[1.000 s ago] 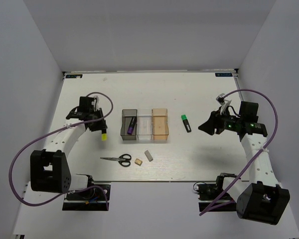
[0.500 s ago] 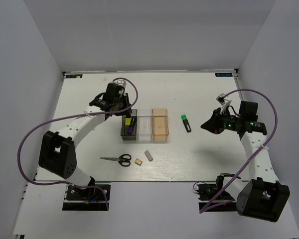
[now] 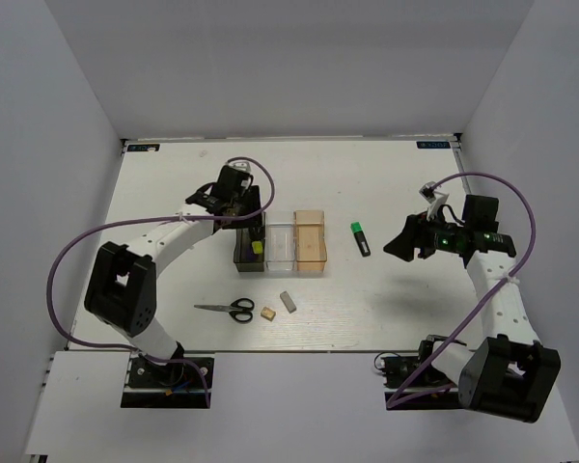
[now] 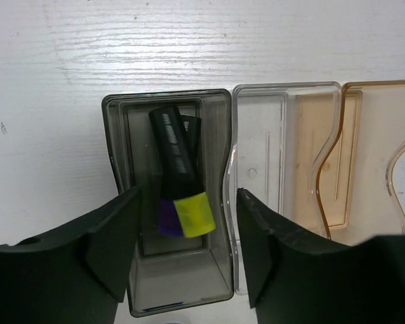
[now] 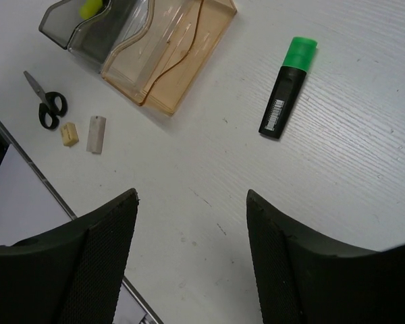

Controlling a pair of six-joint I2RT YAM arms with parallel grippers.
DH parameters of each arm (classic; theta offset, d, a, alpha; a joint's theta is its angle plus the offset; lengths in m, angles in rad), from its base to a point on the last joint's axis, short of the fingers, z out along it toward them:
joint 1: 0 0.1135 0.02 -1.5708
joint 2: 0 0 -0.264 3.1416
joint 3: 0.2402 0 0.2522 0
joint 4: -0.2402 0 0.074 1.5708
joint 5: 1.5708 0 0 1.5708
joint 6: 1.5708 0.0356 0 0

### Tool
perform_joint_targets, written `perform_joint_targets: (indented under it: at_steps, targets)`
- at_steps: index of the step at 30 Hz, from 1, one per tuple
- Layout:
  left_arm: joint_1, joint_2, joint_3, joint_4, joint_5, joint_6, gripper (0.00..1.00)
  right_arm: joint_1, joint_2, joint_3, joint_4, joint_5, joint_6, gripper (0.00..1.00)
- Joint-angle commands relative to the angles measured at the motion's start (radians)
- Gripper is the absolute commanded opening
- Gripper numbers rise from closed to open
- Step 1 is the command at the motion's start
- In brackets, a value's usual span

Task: Sort the stationery into containers
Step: Place the stationery in the storage box, then pick up the stationery from the center of the board.

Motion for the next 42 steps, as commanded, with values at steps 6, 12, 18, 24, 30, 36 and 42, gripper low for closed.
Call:
perform_joint_targets:
  at_steps: [6, 12, 18, 24, 30, 36, 42]
  targets:
    - [-0.033, -0.199, 0.026, -0.037, 0.02, 0.046, 0.17, 0.057, 0.149, 0.071, 0.059, 0.133, -0.014, 0.44]
    - [0.005, -0.547, -0.241, -0.096, -0.093, 0.103, 0.6, 0.23, 0.436, 0.215, 0.072, 0.443, -0.017, 0.46]
    - [0.197, -0.79, -0.551, -0.119, -0.084, 0.109, 0.86, 0.361, 0.675, 0.35, 0.083, 0.611, 0.043, 0.65]
    - [0.235, -0.895, -0.582, -0.113, -0.098, 0.106, 0.87, 0.436, 0.792, 0.43, 0.102, 0.735, 0.07, 0.66]
    - [0.242, -0.933, -0.597, -0.123, -0.107, 0.103, 0.87, 0.496, 0.819, 0.384, 0.135, 0.833, 0.078, 0.6]
    - [0.242, -0.945, -0.599, -0.128, -0.124, 0.103, 0.87, 0.536, 0.829, 0.324, 0.133, 0.962, 0.083, 0.29]
    - [0.242, -0.945, -0.6, -0.127, -0.121, 0.101, 0.86, 0.536, 0.801, 0.293, 0.116, 0.979, 0.083, 0.05]
